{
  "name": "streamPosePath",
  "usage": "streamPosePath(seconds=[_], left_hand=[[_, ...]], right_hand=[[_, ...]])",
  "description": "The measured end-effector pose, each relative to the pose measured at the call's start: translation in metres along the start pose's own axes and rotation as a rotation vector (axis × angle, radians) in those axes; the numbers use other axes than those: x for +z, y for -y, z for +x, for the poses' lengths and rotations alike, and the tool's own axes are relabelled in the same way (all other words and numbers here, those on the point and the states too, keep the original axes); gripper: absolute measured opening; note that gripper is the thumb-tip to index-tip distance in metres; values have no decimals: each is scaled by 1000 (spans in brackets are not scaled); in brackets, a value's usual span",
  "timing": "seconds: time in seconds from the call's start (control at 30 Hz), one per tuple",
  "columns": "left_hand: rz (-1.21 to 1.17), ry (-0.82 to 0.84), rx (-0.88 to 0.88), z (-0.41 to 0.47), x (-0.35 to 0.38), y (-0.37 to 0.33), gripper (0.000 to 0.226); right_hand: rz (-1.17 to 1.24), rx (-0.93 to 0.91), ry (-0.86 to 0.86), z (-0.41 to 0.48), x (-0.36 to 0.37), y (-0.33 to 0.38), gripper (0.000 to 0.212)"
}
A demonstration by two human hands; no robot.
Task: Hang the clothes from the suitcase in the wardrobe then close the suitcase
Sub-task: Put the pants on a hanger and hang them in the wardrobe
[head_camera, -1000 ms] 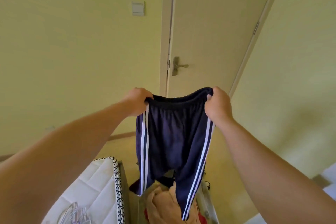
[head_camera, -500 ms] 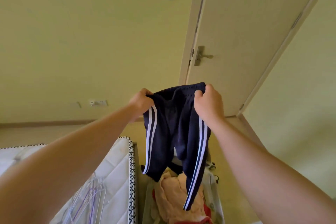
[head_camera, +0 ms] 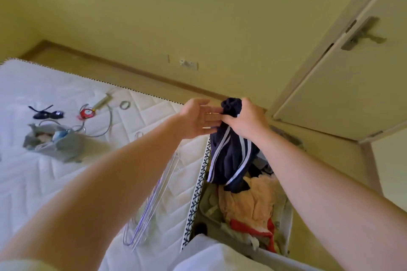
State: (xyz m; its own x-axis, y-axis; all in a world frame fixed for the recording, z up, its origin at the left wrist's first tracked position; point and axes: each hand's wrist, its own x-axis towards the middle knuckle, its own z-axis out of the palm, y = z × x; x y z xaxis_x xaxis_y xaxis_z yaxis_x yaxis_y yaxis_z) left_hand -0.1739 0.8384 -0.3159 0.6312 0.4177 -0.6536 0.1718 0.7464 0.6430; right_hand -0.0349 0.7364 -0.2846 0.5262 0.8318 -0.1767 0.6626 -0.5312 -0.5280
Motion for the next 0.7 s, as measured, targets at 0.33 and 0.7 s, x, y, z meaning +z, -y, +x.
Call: streamPosePath(seconds=[0.33, 0.7], left_hand=[[653, -664, -332, 17, -188, 132, 20], [1038, -645, -599, 33, -260, 272, 23]], right_hand=[[-238, -161, 284, -9, 98, 9, 39], [-313, -248, 376, 4, 168, 26, 36]])
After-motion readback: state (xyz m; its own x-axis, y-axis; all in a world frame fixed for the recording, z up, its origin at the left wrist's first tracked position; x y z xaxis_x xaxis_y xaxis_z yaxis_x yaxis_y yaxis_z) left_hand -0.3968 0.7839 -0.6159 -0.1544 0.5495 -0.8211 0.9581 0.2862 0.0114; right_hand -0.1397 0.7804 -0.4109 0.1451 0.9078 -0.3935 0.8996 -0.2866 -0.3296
